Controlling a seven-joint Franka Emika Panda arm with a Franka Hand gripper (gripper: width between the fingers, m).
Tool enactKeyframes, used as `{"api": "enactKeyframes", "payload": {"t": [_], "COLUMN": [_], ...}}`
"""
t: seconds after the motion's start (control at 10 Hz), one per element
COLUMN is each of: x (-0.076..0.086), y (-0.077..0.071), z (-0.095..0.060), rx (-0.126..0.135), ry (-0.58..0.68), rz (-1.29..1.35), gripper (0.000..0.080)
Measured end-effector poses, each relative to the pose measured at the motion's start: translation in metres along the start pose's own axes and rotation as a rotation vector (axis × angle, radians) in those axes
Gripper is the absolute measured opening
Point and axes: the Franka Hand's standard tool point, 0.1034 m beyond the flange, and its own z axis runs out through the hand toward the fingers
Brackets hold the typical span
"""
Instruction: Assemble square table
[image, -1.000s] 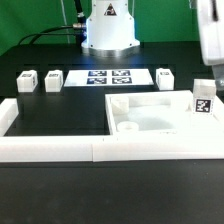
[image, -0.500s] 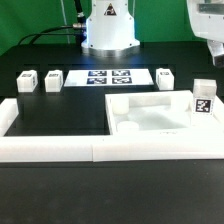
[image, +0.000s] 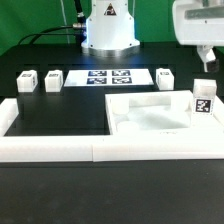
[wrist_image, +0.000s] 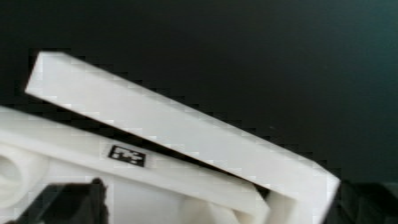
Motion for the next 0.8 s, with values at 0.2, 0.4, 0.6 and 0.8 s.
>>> {"api": "enactKeyframes", "payload": {"t": [0.2,0.4,0.6,0.8], "x": [-0.012,-0.031,-0.026,-0.025], "y": [0.03,0.064,0.061,0.063], "z": [0.006,0.011,0.01,0.01], "rx": [-0.034,-0.076,-0.074,-0.078], "ry": [-0.018,-0.028,-0.026,-0.03], "rz": [-0.225,-0.421,-0.547,-0.694], "gripper": [0.0649,0.0649,0.0649,0.0649]}}
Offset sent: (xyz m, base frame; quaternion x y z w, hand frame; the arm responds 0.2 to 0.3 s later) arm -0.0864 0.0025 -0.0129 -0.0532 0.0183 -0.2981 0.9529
